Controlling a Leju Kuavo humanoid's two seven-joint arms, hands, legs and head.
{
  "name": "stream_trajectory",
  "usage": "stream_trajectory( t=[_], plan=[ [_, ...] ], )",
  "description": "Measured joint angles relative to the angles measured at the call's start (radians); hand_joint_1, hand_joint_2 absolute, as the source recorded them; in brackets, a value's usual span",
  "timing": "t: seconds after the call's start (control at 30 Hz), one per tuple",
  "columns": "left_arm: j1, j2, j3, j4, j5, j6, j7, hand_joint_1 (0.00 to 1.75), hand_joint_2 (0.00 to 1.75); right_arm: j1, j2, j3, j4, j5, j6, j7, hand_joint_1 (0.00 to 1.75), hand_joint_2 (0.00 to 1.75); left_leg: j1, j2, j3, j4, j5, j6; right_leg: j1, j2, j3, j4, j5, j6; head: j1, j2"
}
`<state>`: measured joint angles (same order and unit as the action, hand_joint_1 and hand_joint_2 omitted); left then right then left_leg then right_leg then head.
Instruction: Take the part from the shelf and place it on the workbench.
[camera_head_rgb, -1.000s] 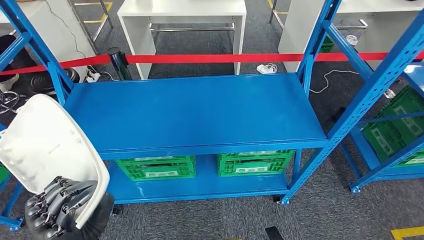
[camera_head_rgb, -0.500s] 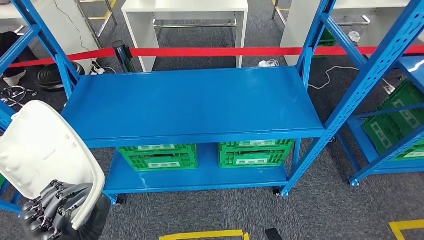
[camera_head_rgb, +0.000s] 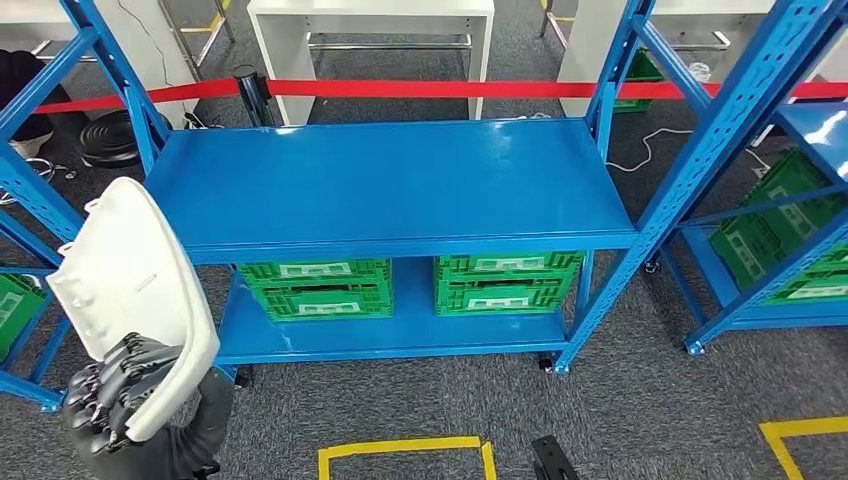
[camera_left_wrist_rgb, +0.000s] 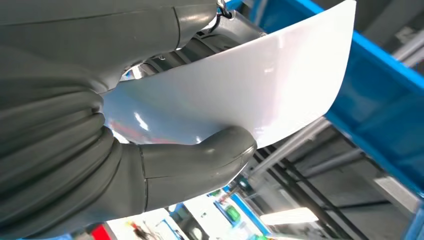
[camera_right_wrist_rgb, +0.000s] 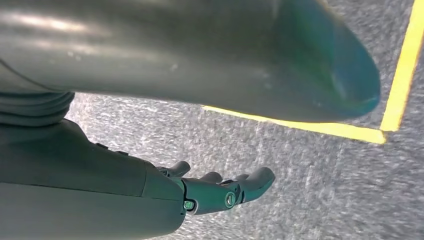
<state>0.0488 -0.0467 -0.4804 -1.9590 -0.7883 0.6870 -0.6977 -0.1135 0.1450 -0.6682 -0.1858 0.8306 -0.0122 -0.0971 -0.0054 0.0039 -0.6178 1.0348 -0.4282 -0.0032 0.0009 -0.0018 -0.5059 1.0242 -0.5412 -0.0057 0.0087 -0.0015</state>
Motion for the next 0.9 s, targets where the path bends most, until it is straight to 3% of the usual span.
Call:
stream_trajectory(
  t=[0.07,0.13,0.2,0.23,0.27,0.3,0.37,0.4,0.47,0.57,0.6,0.63,0.7,0.73,0.77,0.8,0.83,0.87,0.9],
  plan=[
    [-0.014,0.001,-0.009,0.022,0.016,0.002,0.000,1.75,1.75,0.001,-0.003,0.000,0.000,-0.001,0.001,0.012,0.00,0.00,0.001,-0.001,-0.009,0.002,-0.002,-0.013,-0.004,-0.003,-0.012,-0.007,0.015,-0.015,0.001,0.000],
    [-0.021,0.004,-0.013,0.041,0.023,0.005,0.000,1.75,1.75,0.007,-0.007,0.000,0.000,-0.005,0.003,0.026,0.00,0.00,0.004,-0.003,-0.038,0.058,-0.067,-0.026,-0.010,-0.007,-0.032,-0.012,0.038,-0.027,0.000,0.000],
    [-0.021,0.009,-0.017,0.055,0.026,0.006,0.000,1.75,1.75,0.017,-0.012,-0.001,0.000,-0.010,0.007,0.035,0.00,0.00,0.008,-0.003,-0.074,0.177,-0.160,-0.036,-0.010,-0.008,-0.060,-0.012,0.060,-0.032,-0.001,0.000],
    [-0.021,0.011,-0.018,0.060,0.026,0.006,0.000,1.75,1.75,0.023,-0.014,-0.001,0.000,-0.012,0.008,0.037,0.00,0.00,0.010,-0.003,-0.083,0.231,-0.184,-0.040,-0.010,-0.008,-0.073,-0.011,0.071,-0.031,-0.001,0.000],
    [-0.021,0.013,-0.020,0.065,0.026,0.006,0.000,1.75,1.75,0.028,-0.016,-0.001,0.000,-0.014,0.009,0.041,0.00,0.00,0.012,-0.003,-0.079,0.261,-0.184,-0.042,-0.010,-0.009,-0.087,-0.010,0.081,-0.029,-0.001,0.000],
    [-0.020,0.014,-0.020,0.069,0.027,0.006,0.000,1.75,1.75,0.032,-0.016,-0.001,0.000,-0.014,0.008,0.045,0.00,0.00,0.013,-0.003,-0.057,0.257,-0.164,-0.043,-0.010,-0.010,-0.100,-0.009,0.091,-0.027,-0.001,0.000],
    [-0.017,0.015,-0.020,0.073,0.024,0.006,0.000,1.75,1.75,0.037,-0.017,-0.002,0.000,-0.010,0.002,0.050,0.00,0.00,0.014,-0.003,0.035,0.152,-0.117,-0.040,-0.011,-0.010,-0.123,-0.004,0.110,-0.021,-0.001,0.000],
    [-0.014,0.015,-0.020,0.074,0.020,0.006,0.000,1.75,1.75,0.039,-0.017,-0.002,0.000,-0.003,-0.007,0.046,0.00,0.00,0.012,-0.003,0.090,0.076,-0.112,-0.036,-0.010,-0.009,-0.132,-0.001,0.118,-0.016,-0.001,0.000],
    [-0.006,0.014,-0.020,0.072,0.007,0.007,0.000,1.75,1.75,0.042,-0.017,-0.001,0.000,0.015,-0.034,0.025,0.00,0.00,0.008,-0.005,0.149,-0.021,-0.125,-0.023,-0.009,-0.009,-0.141,0.000,0.135,-0.004,-0.002,0.000],
    [0.012,0.014,-0.019,0.067,-0.007,0.008,0.000,1.75,1.75,0.046,-0.019,0.000,0.000,0.035,-0.064,-0.008,0.00,0.00,0.005,-0.004,0.137,-0.035,-0.112,0.005,-0.012,-0.008,-0.147,-0.001,0.147,0.016,-0.005,0.000],
    [0.017,0.014,-0.019,0.065,-0.010,0.009,0.000,1.75,1.75,0.046,-0.020,0.001,0.000,0.039,-0.070,-0.017,0.00,0.00,0.006,-0.002,0.127,-0.037,-0.101,0.015,-0.014,-0.006,-0.155,0.014,0.125,0.022,-0.004,0.000],
    [0.023,0.013,-0.019,0.063,-0.013,0.009,0.000,1.75,1.75,0.047,-0.021,0.003,0.000,0.044,-0.075,-0.026,0.00,0.00,0.007,0.000,0.115,-0.038,-0.089,0.024,-0.015,-0.005,-0.167,0.048,0.085,0.027,-0.004,0.000],
    [0.034,0.012,-0.019,0.060,-0.019,0.009,0.000,1.75,1.75,0.044,-0.022,0.007,0.000,0.050,-0.078,-0.037,0.00,0.00,0.006,0.001,0.086,-0.036,-0.066,0.032,-0.015,-0.004,-0.196,0.162,-0.021,0.032,-0.004,0.000],
    [0.040,0.012,-0.019,0.059,-0.023,0.009,0.000,1.75,1.75,0.041,-0.023,0.009,0.000,0.053,-0.078,-0.040,0.00,0.00,0.006,0.002,0.070,-0.033,-0.054,0.032,-0.016,-0.004,-0.205,0.222,-0.053,0.034,-0.004,0.000],
    [0.044,0.012,-0.019,0.059,-0.026,0.009,0.000,1.75,1.75,0.037,-0.023,0.010,0.000,0.055,-0.078,-0.041,0.00,0.00,0.005,0.002,0.053,-0.029,-0.042,0.032,-0.016,-0.003,-0.204,0.264,-0.059,0.035,-0.004,0.000],
    [0.047,0.012,-0.019,0.059,-0.029,0.009,0.000,1.75,1.75,0.033,-0.023,0.012,0.000,0.057,-0.078,-0.041,0.00,0.00,0.005,0.003,0.035,-0.024,-0.031,0.030,-0.016,-0.003,-0.188,0.276,-0.044,0.035,-0.004,0.000],
    [0.049,0.012,-0.019,0.059,-0.032,0.009,0.000,1.75,1.75,0.029,-0.023,0.013,0.000,0.059,-0.078,-0.041,0.00,0.00,0.005,0.003,0.017,-0.017,-0.020,0.028,-0.016,-0.003,-0.155,0.254,-0.016,0.033,-0.004,0.000],
    [0.050,0.011,-0.019,0.059,-0.034,0.009,0.000,1.75,1.75,0.025,-0.023,0.015,0.000,0.060,-0.078,-0.041,0.00,0.00,0.005,0.003,0.001,-0.010,-0.012,0.025,-0.016,-0.003,-0.106,0.199,0.007,0.031,-0.004,0.000],
    [0.052,0.011,-0.019,0.058,-0.036,0.009,0.000,1.75,1.75,0.021,-0.023,0.016,0.000,0.061,-0.078,-0.041,0.00,0.00,0.004,0.002,-0.013,-0.003,-0.004,0.020,-0.015,-0.002,-0.051,0.125,0.008,0.027,-0.004,0.000]
  ],
)
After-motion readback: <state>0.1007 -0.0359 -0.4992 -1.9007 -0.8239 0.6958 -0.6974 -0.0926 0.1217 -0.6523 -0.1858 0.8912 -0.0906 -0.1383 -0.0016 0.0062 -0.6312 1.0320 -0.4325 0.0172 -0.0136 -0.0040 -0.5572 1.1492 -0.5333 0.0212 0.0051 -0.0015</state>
